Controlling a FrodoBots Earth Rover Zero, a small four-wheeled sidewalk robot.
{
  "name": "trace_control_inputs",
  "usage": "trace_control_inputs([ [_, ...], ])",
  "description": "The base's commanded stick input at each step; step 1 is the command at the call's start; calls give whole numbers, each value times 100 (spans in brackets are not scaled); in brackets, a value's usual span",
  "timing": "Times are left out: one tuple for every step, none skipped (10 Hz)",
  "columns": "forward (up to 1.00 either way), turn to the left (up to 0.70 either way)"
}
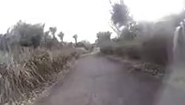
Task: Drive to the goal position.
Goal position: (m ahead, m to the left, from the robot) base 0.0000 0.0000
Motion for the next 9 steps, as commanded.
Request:
trace_control_inputs([
  [7,-3],
  [51,-20],
  [70,-31],
  [67,-36],
  [23,-58],
  [22,-58],
  [68,-33],
  [18,-8],
  [0,0],
])
